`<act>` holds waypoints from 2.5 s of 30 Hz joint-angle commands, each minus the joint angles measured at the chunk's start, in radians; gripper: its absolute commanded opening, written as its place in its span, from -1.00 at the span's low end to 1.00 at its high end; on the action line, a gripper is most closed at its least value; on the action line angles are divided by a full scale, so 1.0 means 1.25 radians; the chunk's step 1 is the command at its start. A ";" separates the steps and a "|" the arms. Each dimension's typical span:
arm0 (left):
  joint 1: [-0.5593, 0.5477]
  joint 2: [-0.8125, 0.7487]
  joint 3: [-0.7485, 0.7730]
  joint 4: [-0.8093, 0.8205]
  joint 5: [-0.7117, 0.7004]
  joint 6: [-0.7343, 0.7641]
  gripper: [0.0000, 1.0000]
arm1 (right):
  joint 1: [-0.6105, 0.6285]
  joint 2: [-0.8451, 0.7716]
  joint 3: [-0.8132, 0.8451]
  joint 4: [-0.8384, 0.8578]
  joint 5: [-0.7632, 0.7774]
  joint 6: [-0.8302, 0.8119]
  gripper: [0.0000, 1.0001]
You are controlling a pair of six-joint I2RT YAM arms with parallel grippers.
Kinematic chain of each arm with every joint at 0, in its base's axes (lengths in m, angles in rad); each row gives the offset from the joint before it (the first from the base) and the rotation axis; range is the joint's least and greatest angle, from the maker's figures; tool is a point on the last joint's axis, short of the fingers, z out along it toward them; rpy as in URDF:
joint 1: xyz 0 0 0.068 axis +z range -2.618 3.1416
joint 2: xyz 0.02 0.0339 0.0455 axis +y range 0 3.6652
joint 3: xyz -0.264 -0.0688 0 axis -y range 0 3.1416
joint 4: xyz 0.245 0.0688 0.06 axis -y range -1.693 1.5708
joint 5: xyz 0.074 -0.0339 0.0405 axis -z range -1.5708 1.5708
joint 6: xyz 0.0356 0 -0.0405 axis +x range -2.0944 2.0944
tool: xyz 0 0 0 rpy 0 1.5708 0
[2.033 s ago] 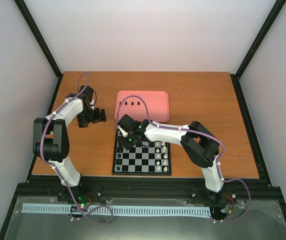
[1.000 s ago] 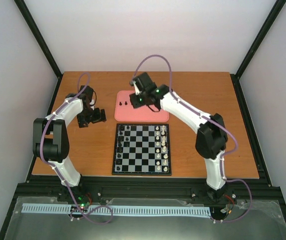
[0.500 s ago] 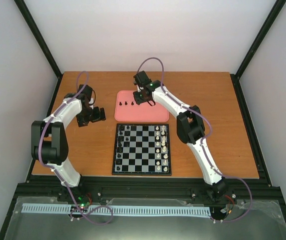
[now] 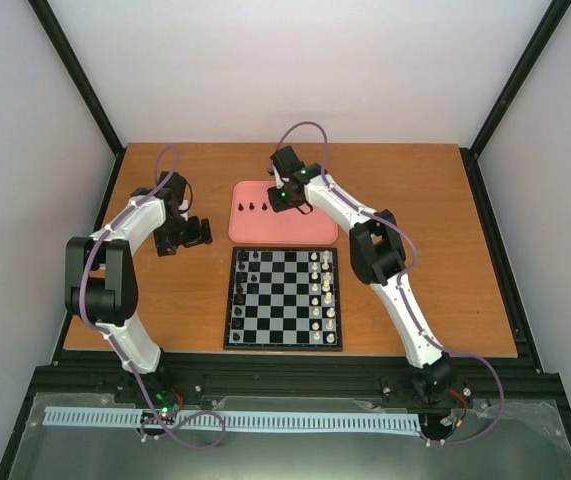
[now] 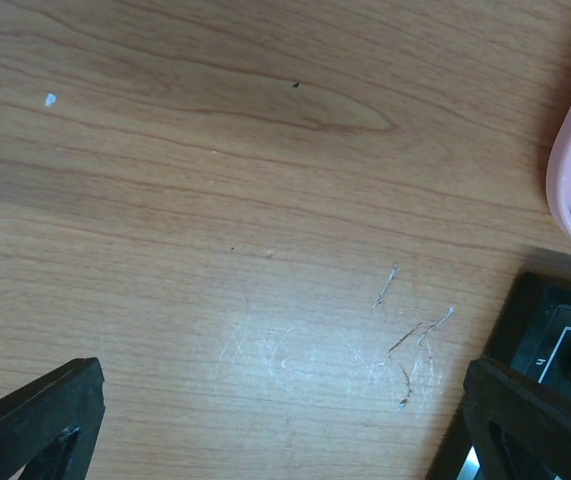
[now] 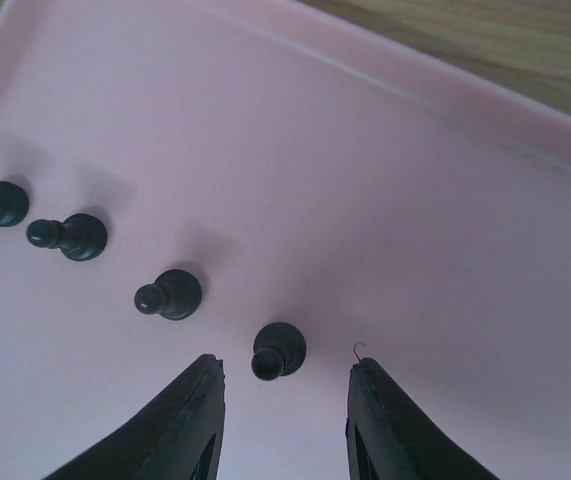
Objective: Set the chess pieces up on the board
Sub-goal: Pick up the chess piece from the storage box, then place the chess piece on the chessboard.
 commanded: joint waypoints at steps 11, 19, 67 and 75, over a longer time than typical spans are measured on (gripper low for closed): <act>0.002 0.014 0.014 0.005 0.007 0.017 0.99 | -0.002 0.069 0.081 0.006 -0.027 -0.005 -0.19; 0.003 0.033 0.021 0.005 0.013 0.017 0.99 | -0.007 0.078 0.094 -0.003 -0.016 -0.001 -0.61; 0.003 -0.011 0.015 0.022 0.006 0.014 0.99 | 0.367 -0.578 -0.832 0.286 -0.067 0.038 -0.94; 0.004 -0.007 0.015 0.023 0.004 0.015 1.00 | 0.376 -0.542 -0.819 0.286 -0.079 0.031 -0.95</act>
